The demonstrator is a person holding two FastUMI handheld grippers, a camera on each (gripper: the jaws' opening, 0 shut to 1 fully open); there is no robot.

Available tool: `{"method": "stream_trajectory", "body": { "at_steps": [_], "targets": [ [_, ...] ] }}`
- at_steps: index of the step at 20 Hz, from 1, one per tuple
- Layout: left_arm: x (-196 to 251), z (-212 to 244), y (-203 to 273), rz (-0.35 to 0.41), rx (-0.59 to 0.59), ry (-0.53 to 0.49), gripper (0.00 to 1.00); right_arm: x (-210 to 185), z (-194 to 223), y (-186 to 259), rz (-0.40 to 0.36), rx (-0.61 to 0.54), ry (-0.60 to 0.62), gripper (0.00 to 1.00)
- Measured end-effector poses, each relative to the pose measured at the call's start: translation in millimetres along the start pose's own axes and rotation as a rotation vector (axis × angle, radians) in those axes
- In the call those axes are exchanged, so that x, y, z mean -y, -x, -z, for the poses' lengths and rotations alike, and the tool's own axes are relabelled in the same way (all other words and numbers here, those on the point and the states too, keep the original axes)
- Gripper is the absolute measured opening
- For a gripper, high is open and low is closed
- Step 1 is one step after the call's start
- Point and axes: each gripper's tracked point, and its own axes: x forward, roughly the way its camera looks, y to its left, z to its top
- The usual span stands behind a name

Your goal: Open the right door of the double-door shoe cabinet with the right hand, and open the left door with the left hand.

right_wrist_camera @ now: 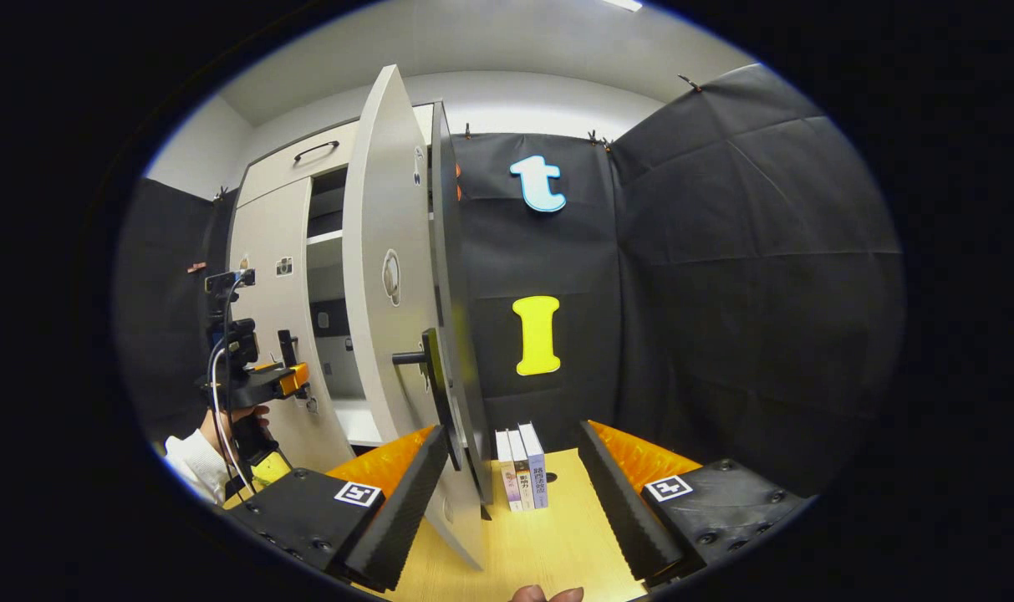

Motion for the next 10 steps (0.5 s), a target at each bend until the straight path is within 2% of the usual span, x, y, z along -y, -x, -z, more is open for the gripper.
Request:
{"method": "stream_trajectory", "body": {
  "at_steps": [3, 5, 6, 9, 10],
  "targets": [
    [3.3, 0.1, -5.1, 0.025, -0.004, 0.003, 0.57, 2.8, -2.2, -1.4, 0.002, 0.006, 0.003, 0.98],
    [7.8, -0.4, -5.9, 0.038, 0.0, -0.005, 0.46, 2.7, -3.8, -1.2, 0.003, 0.012, 0.0, 0.98],
    [7.8, 0.2, -9.3, 0.031, -0.003, -0.009, 0.37, 2.4, -3.7, -1.0, 0.0, 0.01, -0.001, 0.98],
    [6.6, 7.1, -4.9, 0.004, -0.032, -0.02, 0.35, -2.7, -1.4, 0.5, -0.009, 0.007, 0.012, 0.98],
    [6.6, 6.2, -6.4, -0.001, -0.028, -0.017, 0.36, -3.6, -6.9, 1.9, -0.007, 0.037, 0.015, 0.98]
  ]
}}
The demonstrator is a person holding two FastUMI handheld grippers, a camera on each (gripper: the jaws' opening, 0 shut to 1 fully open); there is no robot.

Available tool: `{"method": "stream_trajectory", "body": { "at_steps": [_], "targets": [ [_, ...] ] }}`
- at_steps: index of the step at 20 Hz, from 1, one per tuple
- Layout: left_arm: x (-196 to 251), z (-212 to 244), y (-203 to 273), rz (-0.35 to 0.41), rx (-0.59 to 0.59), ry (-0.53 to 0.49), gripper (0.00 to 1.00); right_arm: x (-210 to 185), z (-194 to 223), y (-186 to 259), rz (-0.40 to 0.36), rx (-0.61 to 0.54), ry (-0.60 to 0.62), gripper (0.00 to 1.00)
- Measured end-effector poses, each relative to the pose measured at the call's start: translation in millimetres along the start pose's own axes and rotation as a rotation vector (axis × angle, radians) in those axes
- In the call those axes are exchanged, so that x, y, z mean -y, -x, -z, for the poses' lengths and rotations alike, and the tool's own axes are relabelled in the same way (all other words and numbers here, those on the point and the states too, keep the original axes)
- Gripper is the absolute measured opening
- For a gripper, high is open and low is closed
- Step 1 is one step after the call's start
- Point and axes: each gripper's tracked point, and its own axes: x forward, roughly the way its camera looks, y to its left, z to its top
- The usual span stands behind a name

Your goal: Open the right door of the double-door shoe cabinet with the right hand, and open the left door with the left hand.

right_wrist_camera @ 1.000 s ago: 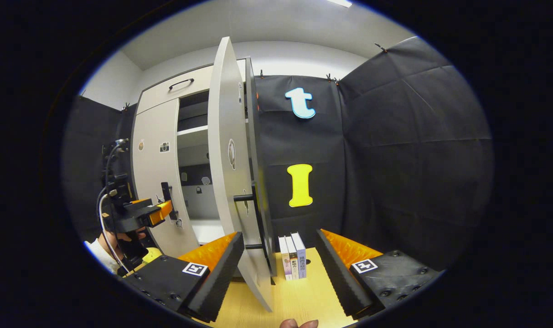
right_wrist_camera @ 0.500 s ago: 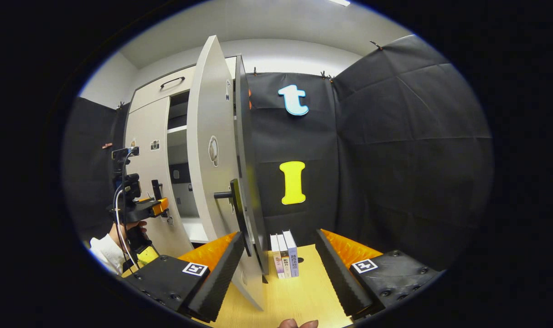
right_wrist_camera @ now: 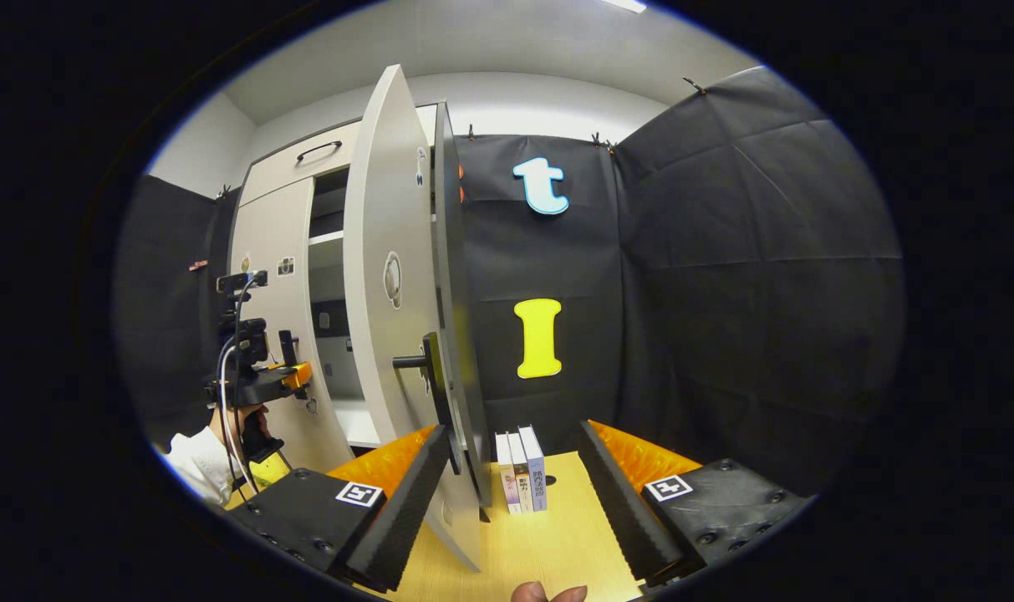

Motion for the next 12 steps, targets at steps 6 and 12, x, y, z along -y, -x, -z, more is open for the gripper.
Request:
{"method": "stream_trajectory", "body": {
  "at_steps": [6, 12],
  "targets": [
    [-1, 1, 5, -0.007, -0.02, 0.015, 0.25, -13, -10, 15, 0.004, 0.035, 0.056, 0.98],
    [-12, 5, 21, 0.026, -0.024, 0.05, 0.23, -7, -21, 34, 0.027, 0.034, 0.005, 0.98]
  ]
}}
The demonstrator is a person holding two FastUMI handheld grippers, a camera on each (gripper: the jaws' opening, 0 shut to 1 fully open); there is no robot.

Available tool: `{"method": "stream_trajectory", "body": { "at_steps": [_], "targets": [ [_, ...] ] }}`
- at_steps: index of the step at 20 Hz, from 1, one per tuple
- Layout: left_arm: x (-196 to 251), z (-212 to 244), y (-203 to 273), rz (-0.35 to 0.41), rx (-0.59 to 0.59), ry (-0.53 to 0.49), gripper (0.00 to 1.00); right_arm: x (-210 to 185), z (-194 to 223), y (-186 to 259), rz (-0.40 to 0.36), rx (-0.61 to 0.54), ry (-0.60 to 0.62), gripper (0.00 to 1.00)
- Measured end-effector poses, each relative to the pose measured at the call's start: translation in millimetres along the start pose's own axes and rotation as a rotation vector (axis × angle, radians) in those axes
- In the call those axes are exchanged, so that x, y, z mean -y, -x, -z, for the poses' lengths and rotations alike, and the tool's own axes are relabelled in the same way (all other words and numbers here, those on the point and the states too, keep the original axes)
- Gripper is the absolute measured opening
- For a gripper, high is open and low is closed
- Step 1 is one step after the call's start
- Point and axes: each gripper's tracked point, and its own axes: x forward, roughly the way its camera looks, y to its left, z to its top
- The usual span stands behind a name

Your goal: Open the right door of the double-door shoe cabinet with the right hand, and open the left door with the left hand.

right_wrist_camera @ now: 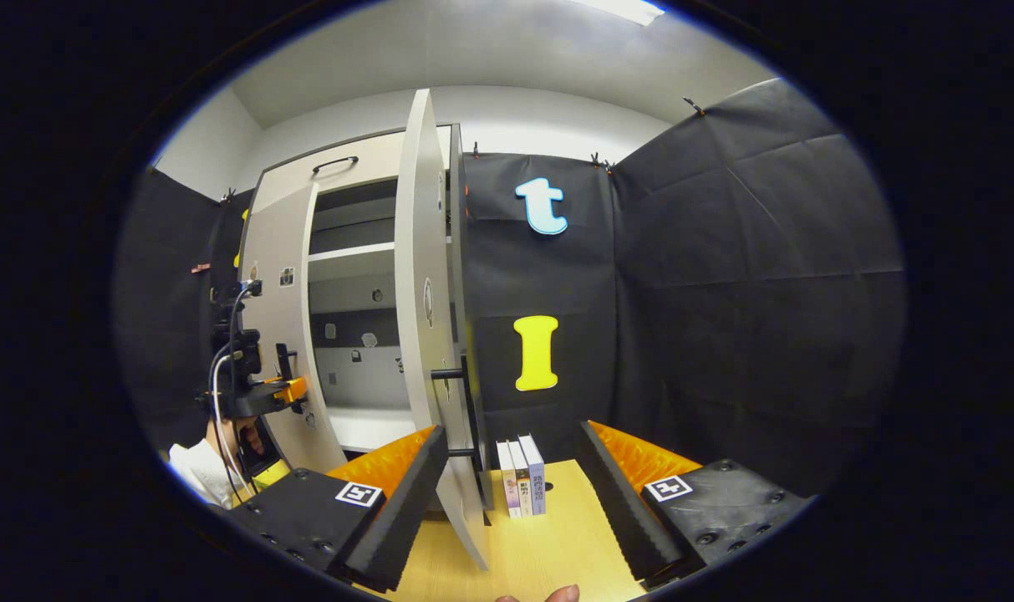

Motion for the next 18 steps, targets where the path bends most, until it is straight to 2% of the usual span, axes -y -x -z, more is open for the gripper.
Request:
{"method": "stream_trajectory", "body": {
  "at_steps": [5, 9, 13, 18],
  "targets": [
    [-9, 0, 13, 0.047, -0.029, 0.011, 0.23, -26, -9, 18, -0.034, 0.038, -0.005, 0.98],
    [-14, 1, 22, 0.068, -0.037, 0.004, 0.23, -51, -18, 20, -0.056, 0.075, 0.039, 0.98],
    [-19, 1, 28, 0.087, -0.039, 0.005, 0.2, -77, -14, 28, -0.087, 0.069, 0.067, 1.0],
    [-27, 2, 36, 0.101, -0.042, 0.016, 0.22, -100, -7, 27, -0.118, 0.045, 0.057, 0.98]
  ]
}}
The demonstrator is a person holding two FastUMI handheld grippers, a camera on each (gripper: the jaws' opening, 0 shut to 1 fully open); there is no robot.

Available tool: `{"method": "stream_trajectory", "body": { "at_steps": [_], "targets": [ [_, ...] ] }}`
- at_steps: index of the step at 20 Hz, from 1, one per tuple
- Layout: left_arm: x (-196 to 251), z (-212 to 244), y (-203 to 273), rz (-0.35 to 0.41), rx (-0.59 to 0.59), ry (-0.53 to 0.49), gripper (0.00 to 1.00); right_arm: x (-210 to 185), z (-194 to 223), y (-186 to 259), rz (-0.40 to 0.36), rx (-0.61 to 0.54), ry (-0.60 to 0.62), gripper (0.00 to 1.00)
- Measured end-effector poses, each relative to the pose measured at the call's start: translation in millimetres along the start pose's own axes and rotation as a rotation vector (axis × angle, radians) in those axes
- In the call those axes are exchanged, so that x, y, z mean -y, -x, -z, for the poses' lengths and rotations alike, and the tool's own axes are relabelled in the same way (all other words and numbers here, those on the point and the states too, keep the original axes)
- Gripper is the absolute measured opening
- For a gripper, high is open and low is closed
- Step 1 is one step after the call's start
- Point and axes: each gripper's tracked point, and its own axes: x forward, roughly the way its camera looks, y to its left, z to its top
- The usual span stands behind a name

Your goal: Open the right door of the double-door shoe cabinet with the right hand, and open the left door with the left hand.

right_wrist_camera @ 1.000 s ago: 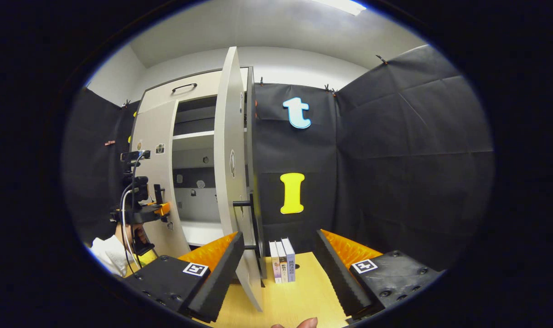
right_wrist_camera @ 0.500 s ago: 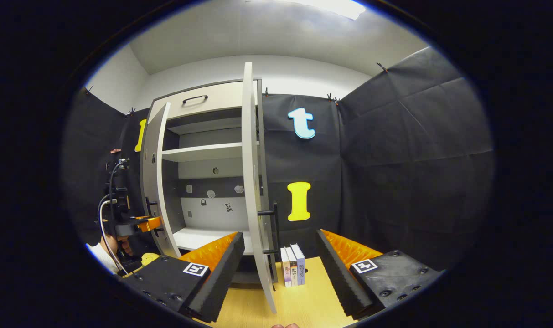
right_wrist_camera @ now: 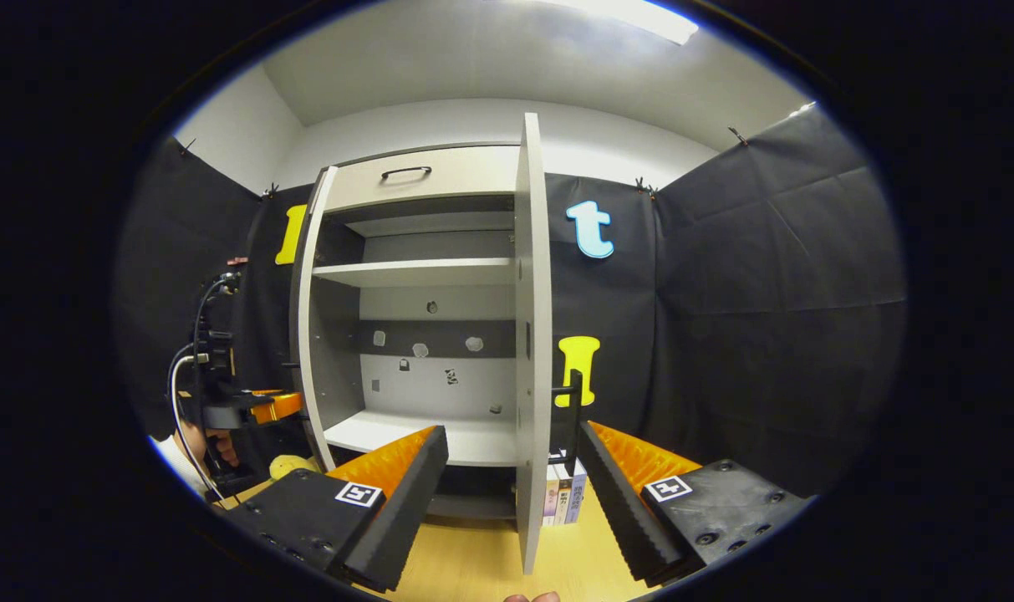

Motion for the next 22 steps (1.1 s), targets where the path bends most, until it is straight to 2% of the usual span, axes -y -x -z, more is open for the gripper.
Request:
{"method": "stream_trajectory", "body": {
  "at_steps": [13, 14, 15, 17, 20, 21, 22],
  "targets": [
    [-18, 2, 15, -0.02, 0.002, 0.026, 0.22, -25, 6, 4, -0.047, -0.01, 0.01, 0.98],
    [-18, 2, 15, -0.023, 0.003, 0.036, 0.19, -25, 7, 4, -0.046, -0.011, 0.009, 0.98],
    [-19, 3, 17, -0.024, 0.003, 0.042, 0.22, -26, 8, 6, -0.048, -0.013, 0.008, 0.98],
    [-19, 4, 19, -0.017, -0.001, 0.043, 0.21, -29, 9, 6, -0.054, -0.016, 0.002, 0.98],
    [-20, 4, 22, -0.009, -0.003, 0.035, 0.17, -32, 10, 7, -0.06, -0.019, -0.001, 0.98],
    [-22, 4, 23, -0.006, -0.003, 0.034, 0.19, -35, 11, 6, -0.064, -0.02, -0.001, 0.98],
    [-22, 4, 23, -0.006, -0.002, 0.036, 0.15, -36, 11, 7, -0.068, -0.021, 0.001, 0.98]
  ]
}}
